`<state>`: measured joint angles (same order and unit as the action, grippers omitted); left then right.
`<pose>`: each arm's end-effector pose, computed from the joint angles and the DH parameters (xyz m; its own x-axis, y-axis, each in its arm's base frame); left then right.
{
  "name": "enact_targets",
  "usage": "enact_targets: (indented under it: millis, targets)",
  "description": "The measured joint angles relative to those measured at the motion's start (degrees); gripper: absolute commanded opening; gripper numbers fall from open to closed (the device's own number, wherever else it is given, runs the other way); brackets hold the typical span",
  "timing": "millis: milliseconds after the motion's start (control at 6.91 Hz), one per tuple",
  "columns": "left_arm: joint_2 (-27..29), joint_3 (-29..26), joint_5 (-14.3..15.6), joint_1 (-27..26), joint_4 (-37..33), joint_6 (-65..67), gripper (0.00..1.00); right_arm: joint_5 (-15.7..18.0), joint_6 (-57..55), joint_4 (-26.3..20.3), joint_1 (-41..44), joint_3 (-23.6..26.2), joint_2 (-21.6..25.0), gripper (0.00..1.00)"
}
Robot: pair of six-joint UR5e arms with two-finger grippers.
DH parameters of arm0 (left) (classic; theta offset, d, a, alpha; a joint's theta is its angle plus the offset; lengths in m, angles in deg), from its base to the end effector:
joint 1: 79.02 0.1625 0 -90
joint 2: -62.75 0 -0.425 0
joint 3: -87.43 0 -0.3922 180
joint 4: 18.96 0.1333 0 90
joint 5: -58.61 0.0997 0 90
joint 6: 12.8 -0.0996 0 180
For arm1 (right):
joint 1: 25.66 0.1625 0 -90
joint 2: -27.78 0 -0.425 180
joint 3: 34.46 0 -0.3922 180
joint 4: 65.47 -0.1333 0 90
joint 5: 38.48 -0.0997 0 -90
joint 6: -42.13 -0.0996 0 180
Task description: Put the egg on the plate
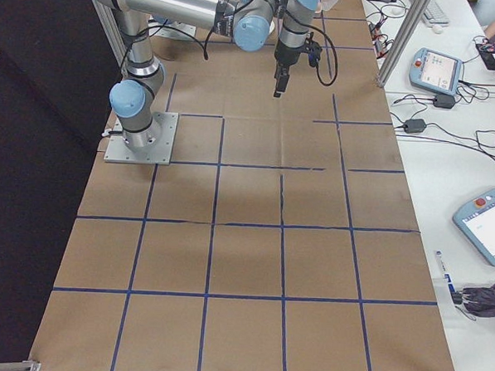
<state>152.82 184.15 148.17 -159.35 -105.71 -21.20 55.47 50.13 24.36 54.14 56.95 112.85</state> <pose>-0.0510 -0.4990 0.4356 -0.9996 -0.0229 0.0166 -0.0219 0.9980 0.0600 0.0334 -0.5284 0.4326 -0.9982 0.0312 0.0520 0.0374 0.9919 0.1218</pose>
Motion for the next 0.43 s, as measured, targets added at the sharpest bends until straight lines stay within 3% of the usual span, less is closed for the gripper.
enact_targets:
  millis: [434]
  targets:
    - [6.1, -1.0, 0.2, 12.5, 5.8, -7.9, 1.00, 0.0, 0.0, 0.0, 0.0, 0.0, 0.0, 1.00]
